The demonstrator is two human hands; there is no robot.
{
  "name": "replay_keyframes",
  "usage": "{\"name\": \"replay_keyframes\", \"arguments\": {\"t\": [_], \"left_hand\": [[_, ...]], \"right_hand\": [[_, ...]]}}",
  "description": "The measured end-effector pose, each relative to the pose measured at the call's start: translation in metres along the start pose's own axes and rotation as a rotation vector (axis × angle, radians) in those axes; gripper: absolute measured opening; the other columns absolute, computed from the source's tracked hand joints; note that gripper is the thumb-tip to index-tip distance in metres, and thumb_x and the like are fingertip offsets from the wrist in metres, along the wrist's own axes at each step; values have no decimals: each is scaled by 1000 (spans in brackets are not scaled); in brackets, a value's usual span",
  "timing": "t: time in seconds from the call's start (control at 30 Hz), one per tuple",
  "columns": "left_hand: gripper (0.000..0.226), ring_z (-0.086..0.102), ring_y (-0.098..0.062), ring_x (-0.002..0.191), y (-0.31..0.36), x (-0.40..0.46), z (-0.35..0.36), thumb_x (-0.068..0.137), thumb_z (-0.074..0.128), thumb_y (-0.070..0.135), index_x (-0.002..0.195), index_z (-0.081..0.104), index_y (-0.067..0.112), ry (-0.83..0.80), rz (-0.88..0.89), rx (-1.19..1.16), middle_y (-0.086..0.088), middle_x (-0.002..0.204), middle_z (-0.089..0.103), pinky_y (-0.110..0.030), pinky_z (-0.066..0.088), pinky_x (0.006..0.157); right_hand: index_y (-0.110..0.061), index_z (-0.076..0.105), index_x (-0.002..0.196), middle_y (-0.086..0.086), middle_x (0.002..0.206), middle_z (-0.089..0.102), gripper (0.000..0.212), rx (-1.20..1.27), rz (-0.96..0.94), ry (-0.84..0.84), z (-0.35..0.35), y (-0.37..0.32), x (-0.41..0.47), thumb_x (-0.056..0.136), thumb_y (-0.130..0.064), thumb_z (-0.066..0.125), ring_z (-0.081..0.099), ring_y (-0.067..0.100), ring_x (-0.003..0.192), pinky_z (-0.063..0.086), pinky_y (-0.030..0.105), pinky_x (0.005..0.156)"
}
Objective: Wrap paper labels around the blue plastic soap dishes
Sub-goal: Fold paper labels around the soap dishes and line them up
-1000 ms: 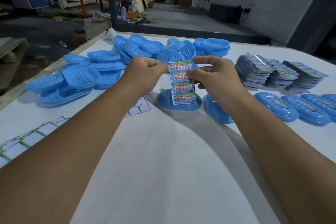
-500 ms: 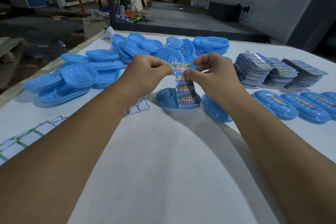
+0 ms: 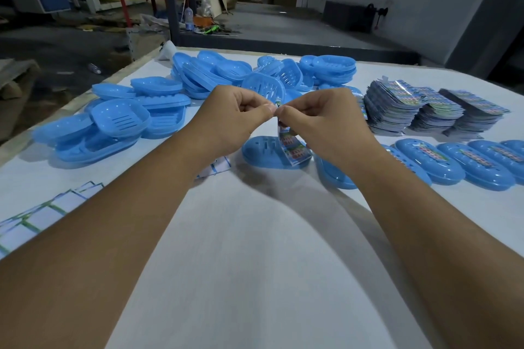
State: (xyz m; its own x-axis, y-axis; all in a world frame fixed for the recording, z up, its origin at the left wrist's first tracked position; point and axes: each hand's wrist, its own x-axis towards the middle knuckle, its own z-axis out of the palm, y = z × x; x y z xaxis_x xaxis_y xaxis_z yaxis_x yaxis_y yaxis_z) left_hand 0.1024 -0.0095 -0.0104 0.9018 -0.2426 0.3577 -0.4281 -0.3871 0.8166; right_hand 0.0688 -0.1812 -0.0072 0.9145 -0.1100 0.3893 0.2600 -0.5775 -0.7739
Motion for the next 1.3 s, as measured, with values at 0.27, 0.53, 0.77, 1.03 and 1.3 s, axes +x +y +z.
{"name": "replay_keyframes", "arguments": {"t": [0.27, 0.53, 0.77, 1.03, 1.3], "left_hand": [[12, 68, -12, 77, -4, 2, 1, 92, 71, 34, 88, 77, 26, 17, -5, -30, 3, 84, 75, -27, 57, 72], [8, 69, -6, 72, -6, 2, 3, 88, 73, 29, 82, 71, 27, -4, 18, -50, 15, 78, 71, -17, 48, 60], [22, 68, -12, 73, -2, 0, 2, 69, 78, 40, 83, 70, 26, -52, 33, -150, 10, 83, 75, -35, 60, 70], [10, 75, -22, 83, -2, 1, 0, 79, 76, 22, 87, 72, 18, -37, -9, -242, -3, 82, 78, -40, 62, 80], [7, 74, -10, 71, -1, 1, 2, 88, 73, 22, 82, 73, 21, 51, -13, -158, 5, 74, 76, -21, 57, 63]], "right_hand": [[-17, 81, 79, -2, 69, 76, 17, 101, 30, -50, -2, -4, -1, 90, -26, 71, 74, 15, 70, 60, 33, 57], [-1, 78, 87, 13, 83, 77, 21, 326, 133, -139, -4, -6, -3, 94, -17, 66, 70, 13, 65, 52, 24, 52], [0, 77, 82, 20, 81, 75, 22, 404, 183, -149, -6, -3, 0, 92, -18, 69, 70, 14, 66, 53, 23, 55], [-13, 78, 89, 3, 79, 78, 17, 384, 117, -174, -4, -3, -3, 98, -23, 67, 71, 11, 71, 52, 21, 54], [-16, 75, 81, 0, 78, 77, 24, 206, 31, -105, 0, -7, -4, 101, -21, 62, 70, 12, 68, 51, 20, 51]]}}
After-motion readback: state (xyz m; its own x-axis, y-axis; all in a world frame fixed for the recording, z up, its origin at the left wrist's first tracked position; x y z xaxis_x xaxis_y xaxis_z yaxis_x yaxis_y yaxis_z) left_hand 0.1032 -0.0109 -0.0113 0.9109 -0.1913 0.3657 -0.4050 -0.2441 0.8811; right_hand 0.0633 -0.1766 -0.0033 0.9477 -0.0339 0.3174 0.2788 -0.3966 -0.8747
